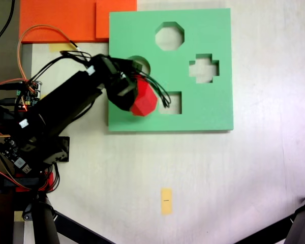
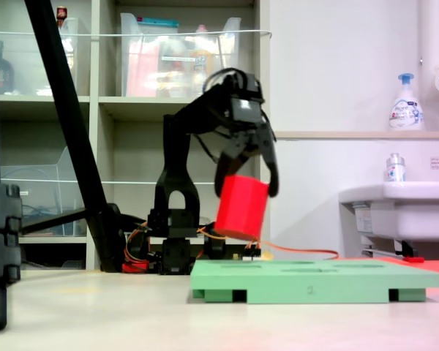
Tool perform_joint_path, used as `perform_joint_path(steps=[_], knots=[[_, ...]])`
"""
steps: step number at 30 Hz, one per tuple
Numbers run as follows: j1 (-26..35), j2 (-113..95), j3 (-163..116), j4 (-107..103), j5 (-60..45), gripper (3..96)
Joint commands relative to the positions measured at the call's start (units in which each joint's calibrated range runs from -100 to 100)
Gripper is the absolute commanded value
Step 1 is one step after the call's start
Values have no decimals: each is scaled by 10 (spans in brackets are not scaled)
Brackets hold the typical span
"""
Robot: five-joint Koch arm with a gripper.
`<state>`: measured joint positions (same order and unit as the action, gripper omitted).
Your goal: Put the octagonal pillar block into the corresponding hole
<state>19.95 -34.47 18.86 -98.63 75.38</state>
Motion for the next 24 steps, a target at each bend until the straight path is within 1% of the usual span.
perform_joint_path(steps=[1,12,24], knots=[[17,12,39,-6,22,325],[28,81,40,177,34,323],[57,183,45,389,62,327]])
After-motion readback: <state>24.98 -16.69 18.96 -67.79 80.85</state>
